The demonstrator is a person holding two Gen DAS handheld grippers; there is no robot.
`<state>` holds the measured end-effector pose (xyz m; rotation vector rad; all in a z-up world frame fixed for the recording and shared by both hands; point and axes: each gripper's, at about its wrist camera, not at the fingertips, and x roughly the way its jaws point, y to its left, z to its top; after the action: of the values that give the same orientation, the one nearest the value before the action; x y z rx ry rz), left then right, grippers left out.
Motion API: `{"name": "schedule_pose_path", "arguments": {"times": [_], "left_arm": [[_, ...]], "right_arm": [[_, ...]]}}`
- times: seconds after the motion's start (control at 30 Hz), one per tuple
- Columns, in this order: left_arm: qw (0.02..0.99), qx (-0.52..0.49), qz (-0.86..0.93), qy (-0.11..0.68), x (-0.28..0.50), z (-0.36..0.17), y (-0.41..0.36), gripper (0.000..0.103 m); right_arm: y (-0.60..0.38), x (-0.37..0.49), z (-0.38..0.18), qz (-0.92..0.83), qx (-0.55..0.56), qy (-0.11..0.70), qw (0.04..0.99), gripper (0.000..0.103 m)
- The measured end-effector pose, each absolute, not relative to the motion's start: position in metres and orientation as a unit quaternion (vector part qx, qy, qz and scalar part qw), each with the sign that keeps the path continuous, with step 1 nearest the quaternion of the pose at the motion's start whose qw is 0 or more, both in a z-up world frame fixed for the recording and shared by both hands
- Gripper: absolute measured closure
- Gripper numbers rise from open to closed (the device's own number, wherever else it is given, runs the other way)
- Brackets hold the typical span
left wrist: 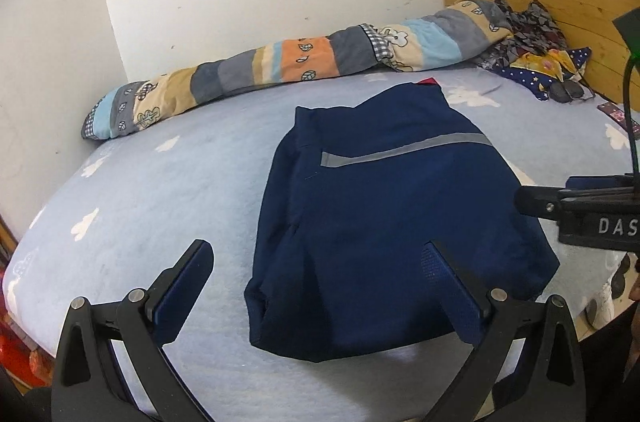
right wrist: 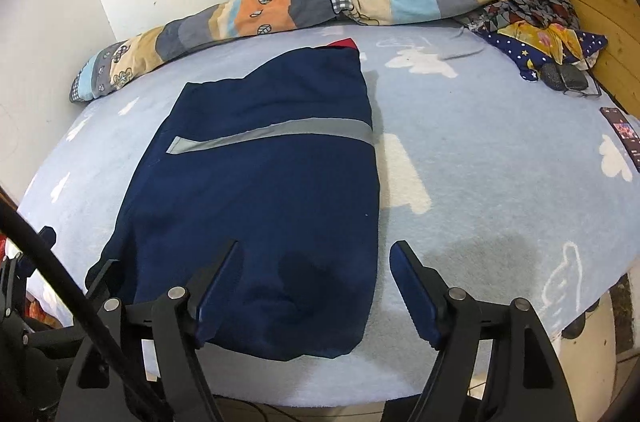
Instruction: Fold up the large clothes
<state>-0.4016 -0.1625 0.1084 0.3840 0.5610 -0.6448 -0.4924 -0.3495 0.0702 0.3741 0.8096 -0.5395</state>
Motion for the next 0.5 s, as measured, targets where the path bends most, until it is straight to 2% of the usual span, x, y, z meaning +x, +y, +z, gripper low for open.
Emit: {"name": "schedule_pose_path", "arguments": {"times": [0.5], "left_arm": [[0.886,0.163,-0.309,0.304,-0.388,0.105,-0.162,0.0]], "right_arm": [[-0.337,-0.483,0.071,-0.254,0.15,0.391,0.872,0.019]]}}
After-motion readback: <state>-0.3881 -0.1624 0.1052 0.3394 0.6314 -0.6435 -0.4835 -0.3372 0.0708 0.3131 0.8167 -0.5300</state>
